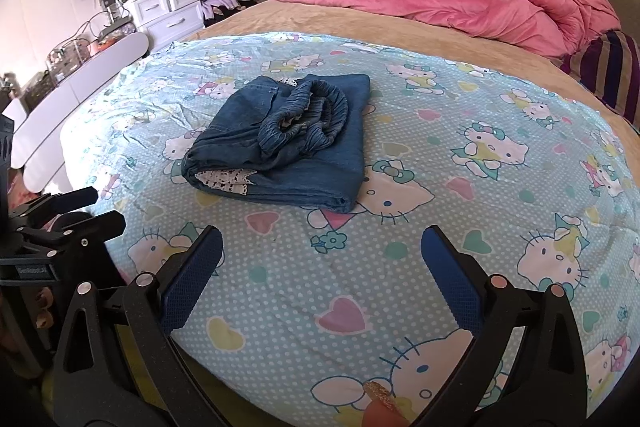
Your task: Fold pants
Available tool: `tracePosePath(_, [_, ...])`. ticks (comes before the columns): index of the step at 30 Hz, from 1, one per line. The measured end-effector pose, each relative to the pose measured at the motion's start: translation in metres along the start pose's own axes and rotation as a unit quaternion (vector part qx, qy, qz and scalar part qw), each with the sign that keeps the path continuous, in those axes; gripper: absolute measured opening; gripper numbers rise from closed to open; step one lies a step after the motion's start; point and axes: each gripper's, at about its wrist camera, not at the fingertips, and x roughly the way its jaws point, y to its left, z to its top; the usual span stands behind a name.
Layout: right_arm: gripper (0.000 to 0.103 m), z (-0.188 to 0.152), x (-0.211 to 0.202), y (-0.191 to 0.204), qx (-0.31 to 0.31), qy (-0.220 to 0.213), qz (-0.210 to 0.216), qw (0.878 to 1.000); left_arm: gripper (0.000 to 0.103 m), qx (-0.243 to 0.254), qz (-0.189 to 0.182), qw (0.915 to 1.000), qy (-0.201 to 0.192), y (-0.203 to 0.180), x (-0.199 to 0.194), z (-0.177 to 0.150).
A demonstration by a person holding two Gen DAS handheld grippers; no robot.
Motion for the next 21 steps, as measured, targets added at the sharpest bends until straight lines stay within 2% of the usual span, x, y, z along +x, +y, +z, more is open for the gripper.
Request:
tracePosePath(7, [0.094, 0.0, -0.001, -0.006, 0.004, -0.001, -0.004, 1.0, 0.099, -0.003, -0.003, 1.0, 0.001, 0.001, -0.001, 0.001])
tracePosePath(15, [0.094, 0.0, 0.0, -0.016, 0.011, -0.004, -0.014, 1.0, 0.099, -0.019, 0.031, 0.9993, -0.003, 0.016, 0.0, 0.004])
tracePosePath(18, [0.094, -0.002, 0.003, -0.027, 0.022, -0.004, -0.024, 0.999, 0.099, -0.024, 0.01, 0.9996, -0.012, 0.021, -0.003, 0.006])
tracePosePath(21, [0.094, -0.004, 0.003, -0.042, 0.031, -0.006, -0.039, 0.999, 0.099, -0.029, 0.017, 0.9994, 0.005, 0.026, 0.01, 0.009])
